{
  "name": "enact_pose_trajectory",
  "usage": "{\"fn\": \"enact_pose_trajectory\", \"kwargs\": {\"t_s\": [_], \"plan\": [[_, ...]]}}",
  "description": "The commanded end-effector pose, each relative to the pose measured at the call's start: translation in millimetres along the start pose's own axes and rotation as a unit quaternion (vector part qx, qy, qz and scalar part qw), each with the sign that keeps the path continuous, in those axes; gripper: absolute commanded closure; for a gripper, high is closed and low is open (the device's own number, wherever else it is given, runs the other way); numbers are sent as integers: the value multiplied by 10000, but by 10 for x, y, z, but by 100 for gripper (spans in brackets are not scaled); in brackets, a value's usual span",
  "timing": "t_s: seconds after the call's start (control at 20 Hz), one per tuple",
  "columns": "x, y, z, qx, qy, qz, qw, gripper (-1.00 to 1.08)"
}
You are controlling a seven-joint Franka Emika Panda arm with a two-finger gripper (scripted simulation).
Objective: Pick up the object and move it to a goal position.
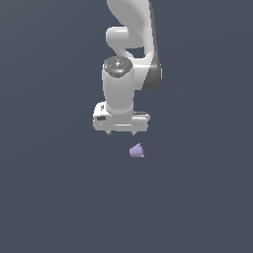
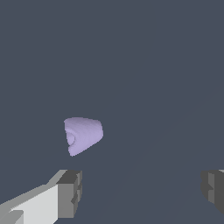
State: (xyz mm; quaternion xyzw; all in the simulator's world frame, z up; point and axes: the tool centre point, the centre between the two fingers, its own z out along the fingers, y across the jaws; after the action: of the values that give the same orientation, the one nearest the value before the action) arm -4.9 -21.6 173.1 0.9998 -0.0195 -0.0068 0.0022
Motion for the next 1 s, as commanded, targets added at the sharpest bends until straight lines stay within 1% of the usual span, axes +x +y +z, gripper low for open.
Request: {"fn": "enact_pose_trajectory", "kwargs": {"t_s": [0.0, 0.4, 0.7, 0.95], "plan": [[0, 0, 0, 0, 0, 0, 10000, -92], [12, -62, 94, -89, -42, -309, 9995, -92], [13, -70, 106, -94, -43, -331, 9994, -92], [39, -200, 263, -79, -20, -434, 9990, -92]]}}
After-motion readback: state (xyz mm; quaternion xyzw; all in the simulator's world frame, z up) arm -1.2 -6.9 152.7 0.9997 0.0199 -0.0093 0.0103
